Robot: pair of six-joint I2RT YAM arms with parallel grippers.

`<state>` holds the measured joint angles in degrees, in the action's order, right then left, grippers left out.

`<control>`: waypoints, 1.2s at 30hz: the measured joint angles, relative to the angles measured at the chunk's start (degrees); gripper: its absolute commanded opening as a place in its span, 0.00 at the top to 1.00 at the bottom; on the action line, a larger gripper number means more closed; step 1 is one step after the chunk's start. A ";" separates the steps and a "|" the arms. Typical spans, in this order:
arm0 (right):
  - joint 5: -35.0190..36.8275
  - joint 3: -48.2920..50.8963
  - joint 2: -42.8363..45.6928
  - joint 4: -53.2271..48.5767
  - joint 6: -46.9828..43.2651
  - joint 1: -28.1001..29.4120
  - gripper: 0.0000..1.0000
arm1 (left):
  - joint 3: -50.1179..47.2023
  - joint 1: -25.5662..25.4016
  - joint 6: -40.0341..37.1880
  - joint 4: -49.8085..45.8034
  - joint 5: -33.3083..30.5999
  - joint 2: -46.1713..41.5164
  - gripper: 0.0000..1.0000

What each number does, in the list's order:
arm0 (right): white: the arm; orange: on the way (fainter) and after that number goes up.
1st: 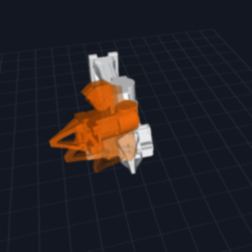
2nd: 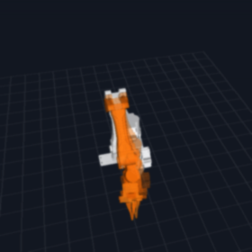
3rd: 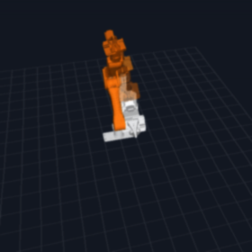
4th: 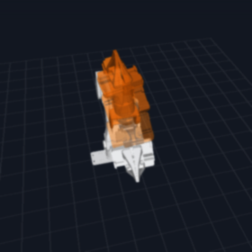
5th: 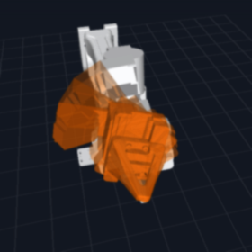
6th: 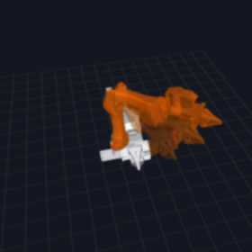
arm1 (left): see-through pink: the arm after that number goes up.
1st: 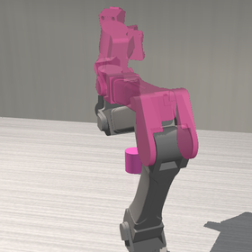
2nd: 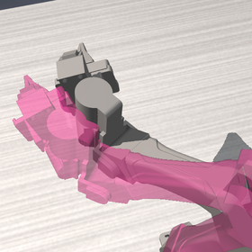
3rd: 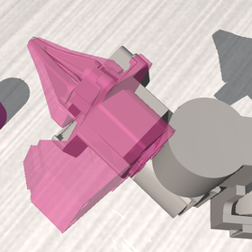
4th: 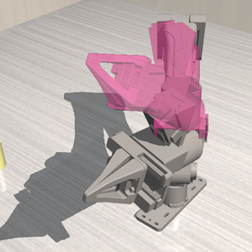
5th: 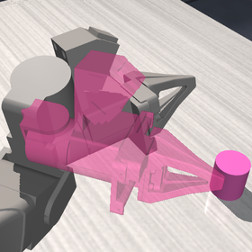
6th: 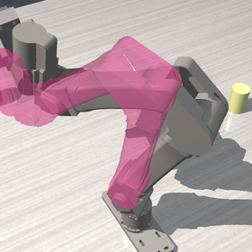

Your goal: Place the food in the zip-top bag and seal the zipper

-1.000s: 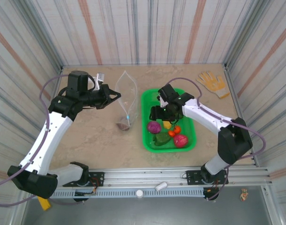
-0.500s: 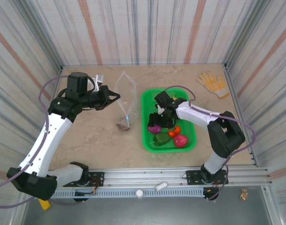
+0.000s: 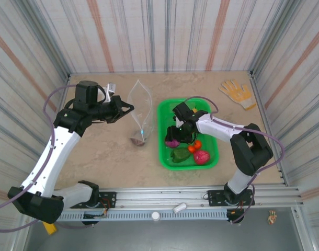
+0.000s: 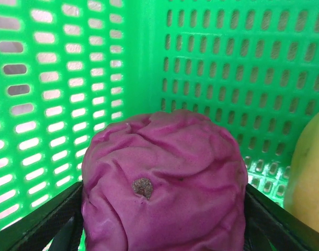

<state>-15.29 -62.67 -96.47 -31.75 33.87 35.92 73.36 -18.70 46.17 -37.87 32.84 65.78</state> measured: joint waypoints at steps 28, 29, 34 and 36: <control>5.05 -33.27 21.09 -8.13 -2.40 5.18 0.33 | 0.02 -0.92 0.46 1.77 1.68 2.62 1.00; 4.96 -34.51 20.39 -8.00 -2.56 6.14 0.33 | 0.02 -0.92 0.55 1.77 1.84 2.71 1.00; 3.52 -38.71 15.08 -7.15 -2.60 9.51 0.32 | 0.02 -0.92 1.14 2.51 2.21 2.86 1.00; 3.26 -39.08 12.96 -6.99 -2.60 10.43 0.32 | 0.02 -0.92 1.33 2.97 2.40 2.86 1.00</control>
<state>-12.03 -101.75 -83.50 -38.74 31.27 46.35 73.38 -19.62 47.51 -34.89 35.24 68.64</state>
